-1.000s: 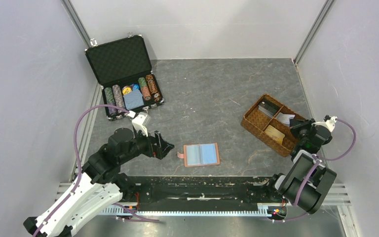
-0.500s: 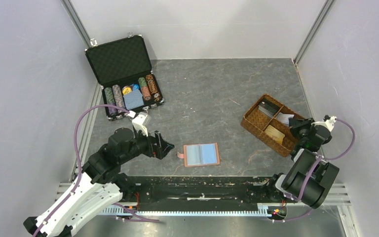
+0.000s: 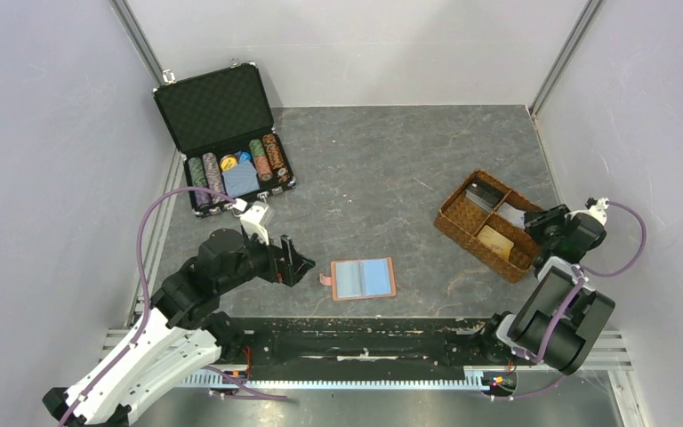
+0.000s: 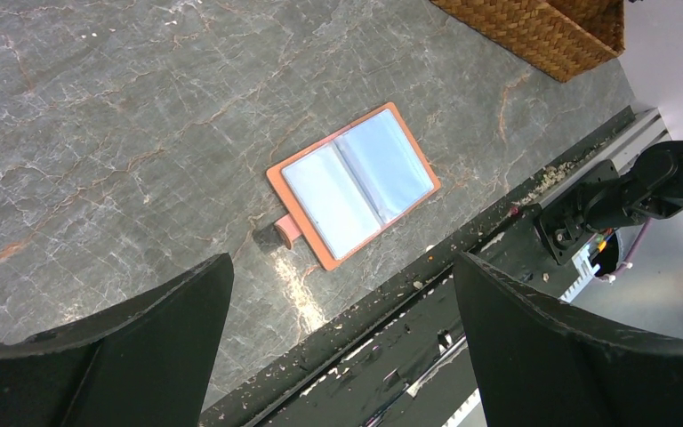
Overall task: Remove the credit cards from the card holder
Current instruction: Place the credit card in the storage box, then remove the credit card from the card holder.
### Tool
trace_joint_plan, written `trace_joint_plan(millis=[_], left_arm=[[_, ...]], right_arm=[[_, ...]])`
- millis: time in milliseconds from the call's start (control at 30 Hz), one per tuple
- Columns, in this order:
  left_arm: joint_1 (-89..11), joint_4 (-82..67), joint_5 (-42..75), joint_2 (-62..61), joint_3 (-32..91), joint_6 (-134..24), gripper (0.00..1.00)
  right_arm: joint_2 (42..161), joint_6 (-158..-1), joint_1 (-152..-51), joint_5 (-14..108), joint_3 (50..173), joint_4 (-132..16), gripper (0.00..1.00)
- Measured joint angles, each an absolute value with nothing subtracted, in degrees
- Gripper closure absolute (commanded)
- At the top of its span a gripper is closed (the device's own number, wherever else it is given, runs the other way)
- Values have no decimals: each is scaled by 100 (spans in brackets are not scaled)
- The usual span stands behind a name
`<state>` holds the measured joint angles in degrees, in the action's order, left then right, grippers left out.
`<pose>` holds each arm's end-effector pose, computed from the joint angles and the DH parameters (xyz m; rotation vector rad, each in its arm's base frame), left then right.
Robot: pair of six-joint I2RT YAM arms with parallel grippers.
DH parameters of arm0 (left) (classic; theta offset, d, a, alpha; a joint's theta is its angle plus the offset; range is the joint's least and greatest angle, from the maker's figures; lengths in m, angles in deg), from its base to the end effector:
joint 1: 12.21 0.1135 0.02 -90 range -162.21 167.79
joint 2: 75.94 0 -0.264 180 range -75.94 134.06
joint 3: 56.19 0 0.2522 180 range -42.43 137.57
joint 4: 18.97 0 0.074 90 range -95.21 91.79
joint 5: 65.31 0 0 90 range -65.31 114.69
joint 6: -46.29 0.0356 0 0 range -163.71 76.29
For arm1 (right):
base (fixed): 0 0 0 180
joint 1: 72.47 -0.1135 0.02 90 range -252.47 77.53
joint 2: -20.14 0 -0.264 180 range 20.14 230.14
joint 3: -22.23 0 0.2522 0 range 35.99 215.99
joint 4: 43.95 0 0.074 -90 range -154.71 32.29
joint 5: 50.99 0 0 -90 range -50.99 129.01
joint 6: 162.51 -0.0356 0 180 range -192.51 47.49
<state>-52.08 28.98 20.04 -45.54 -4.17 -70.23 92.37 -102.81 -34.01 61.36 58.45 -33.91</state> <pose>0.0940 -0.0823 0.2915 0.3003 2.1049 -0.7947 0.1960 -0.1384 0.1698 0.9187 1.7771 0.3029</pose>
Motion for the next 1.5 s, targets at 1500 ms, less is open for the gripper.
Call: trace_joint_plan(millis=[1500], left_arm=[[-5208,3506,3805,-5232,-290,-6809,0]], right_arm=[[7799,-10231,-10977,3188,6877,-6646,50]])
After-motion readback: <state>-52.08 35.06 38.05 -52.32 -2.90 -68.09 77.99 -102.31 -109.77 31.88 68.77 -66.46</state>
